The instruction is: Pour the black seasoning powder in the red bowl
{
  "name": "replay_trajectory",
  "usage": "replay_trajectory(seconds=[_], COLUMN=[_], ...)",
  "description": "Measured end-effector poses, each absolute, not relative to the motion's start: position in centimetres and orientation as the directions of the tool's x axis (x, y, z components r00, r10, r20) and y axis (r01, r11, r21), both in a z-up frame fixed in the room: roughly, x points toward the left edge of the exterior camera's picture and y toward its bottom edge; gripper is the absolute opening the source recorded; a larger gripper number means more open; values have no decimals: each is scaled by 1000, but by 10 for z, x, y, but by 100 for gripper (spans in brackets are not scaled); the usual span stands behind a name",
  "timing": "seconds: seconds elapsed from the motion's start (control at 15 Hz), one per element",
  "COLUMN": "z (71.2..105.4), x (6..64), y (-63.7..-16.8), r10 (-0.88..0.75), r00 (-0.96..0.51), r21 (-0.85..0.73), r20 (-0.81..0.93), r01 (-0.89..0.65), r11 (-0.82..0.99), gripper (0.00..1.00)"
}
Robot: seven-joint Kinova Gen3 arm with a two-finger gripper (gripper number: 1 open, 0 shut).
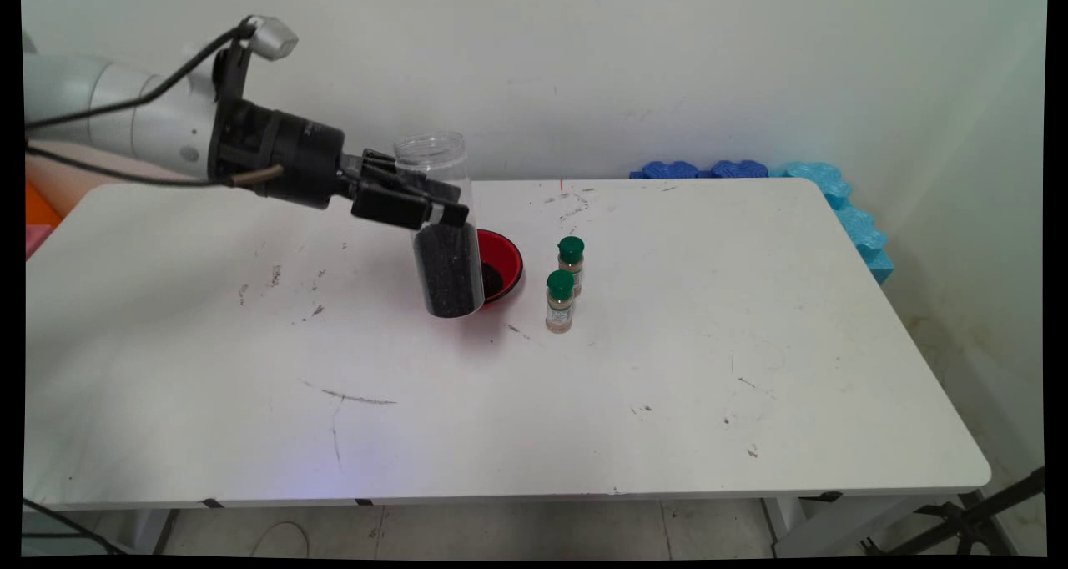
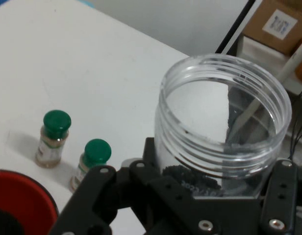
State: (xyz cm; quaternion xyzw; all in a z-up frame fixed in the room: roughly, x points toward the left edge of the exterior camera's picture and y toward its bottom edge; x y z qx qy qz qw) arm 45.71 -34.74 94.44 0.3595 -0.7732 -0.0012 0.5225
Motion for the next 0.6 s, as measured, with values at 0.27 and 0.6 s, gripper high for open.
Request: replay_trajectory(seconds=[0.27, 0.6], z=[946, 941], x=[461, 470], y=[-360, -375], r10=[-662, -813], r00=[-128, 32], r21=[480, 642], r20=[738, 581], r01=[-590, -633], r11=[649, 434], gripper=[0, 0])
